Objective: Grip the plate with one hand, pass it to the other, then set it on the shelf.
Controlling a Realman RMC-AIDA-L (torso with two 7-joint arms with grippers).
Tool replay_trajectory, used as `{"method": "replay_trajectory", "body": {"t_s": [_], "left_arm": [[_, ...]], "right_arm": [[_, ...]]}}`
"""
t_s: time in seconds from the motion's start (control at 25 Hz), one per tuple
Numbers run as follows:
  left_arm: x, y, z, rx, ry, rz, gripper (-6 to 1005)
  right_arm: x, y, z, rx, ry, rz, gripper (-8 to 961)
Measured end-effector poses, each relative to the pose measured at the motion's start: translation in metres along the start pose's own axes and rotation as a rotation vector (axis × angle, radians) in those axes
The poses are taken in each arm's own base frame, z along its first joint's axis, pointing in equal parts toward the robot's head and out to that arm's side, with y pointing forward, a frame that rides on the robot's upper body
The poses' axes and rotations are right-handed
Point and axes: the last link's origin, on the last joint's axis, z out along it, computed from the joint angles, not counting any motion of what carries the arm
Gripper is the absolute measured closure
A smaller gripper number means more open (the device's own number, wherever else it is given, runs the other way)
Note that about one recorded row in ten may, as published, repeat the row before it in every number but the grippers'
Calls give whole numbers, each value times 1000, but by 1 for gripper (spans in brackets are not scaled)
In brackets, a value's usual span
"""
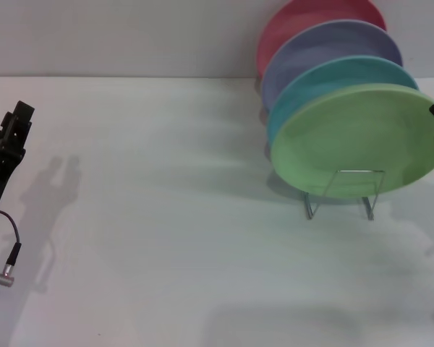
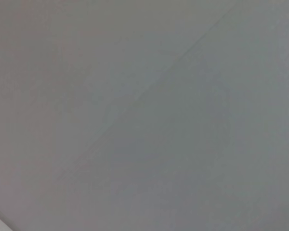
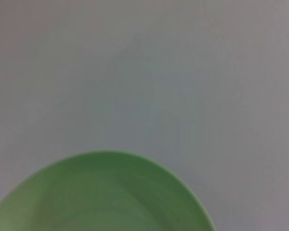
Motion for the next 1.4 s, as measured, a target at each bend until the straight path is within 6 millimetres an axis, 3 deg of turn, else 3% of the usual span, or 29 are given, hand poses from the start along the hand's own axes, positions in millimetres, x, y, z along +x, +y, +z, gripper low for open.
{"method": "replay_trajectory", "body": {"t_s": [0.68, 0.88, 1.0, 1.04, 1.16, 1.24, 1.4], "left_arm": [[2, -1, 0, 3, 4, -7, 590], [3, -2, -2, 6, 6, -6, 589], [3, -3, -3, 7, 7, -4, 589], [3, -4, -4, 9, 7, -3, 589], [5, -6, -4, 16, 6, 19, 589], [7, -7, -3, 15, 9, 62, 589], [12, -4, 3, -8, 27, 275, 590]], "right_arm": [[0, 11, -6, -28, 27, 37, 829], [-9, 8, -12, 18, -25, 96, 638], [-23, 0, -18, 88, -114, 197, 602], [-33, -10, -23, 176, -192, 306, 590], [-37, -22, -27, 275, -246, 414, 580], [-30, -41, -31, 396, -272, 578, 573], [-14, -54, -32, 476, -228, 705, 559]]}}
